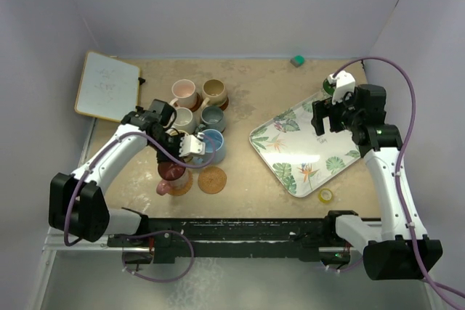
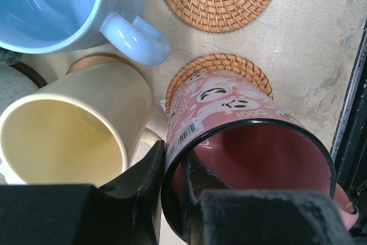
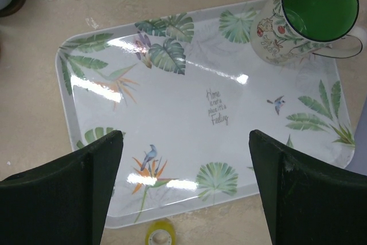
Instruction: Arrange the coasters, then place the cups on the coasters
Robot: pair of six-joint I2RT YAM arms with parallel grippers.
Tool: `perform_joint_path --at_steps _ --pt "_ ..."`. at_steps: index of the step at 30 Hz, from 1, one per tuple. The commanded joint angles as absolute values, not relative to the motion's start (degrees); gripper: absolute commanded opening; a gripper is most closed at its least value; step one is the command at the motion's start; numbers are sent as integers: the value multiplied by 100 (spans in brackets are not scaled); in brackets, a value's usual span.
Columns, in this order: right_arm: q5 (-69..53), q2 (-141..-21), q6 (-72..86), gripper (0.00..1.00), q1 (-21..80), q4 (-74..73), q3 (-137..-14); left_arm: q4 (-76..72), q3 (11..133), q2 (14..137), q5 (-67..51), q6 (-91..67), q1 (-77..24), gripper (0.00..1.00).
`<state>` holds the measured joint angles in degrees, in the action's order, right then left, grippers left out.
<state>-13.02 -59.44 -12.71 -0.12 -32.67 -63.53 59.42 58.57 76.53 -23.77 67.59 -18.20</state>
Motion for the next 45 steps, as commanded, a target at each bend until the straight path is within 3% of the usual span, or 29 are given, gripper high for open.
perform_joint_path --at_steps 1,34,45 --pt "-1397 -5941 -1370 92 -35 -3146 -6372 6068 6028 7738 -2777 6999 -1773 3" --pt "-1392 -5994 -1393 92 -36 -3162 -6372 6463 6402 8178 -2798 7123 -1768 4" --pt "-1422 -6012 -1394 92 -35 -3179 -6405 6354 6392 8005 -2735 7029 -1772 17"
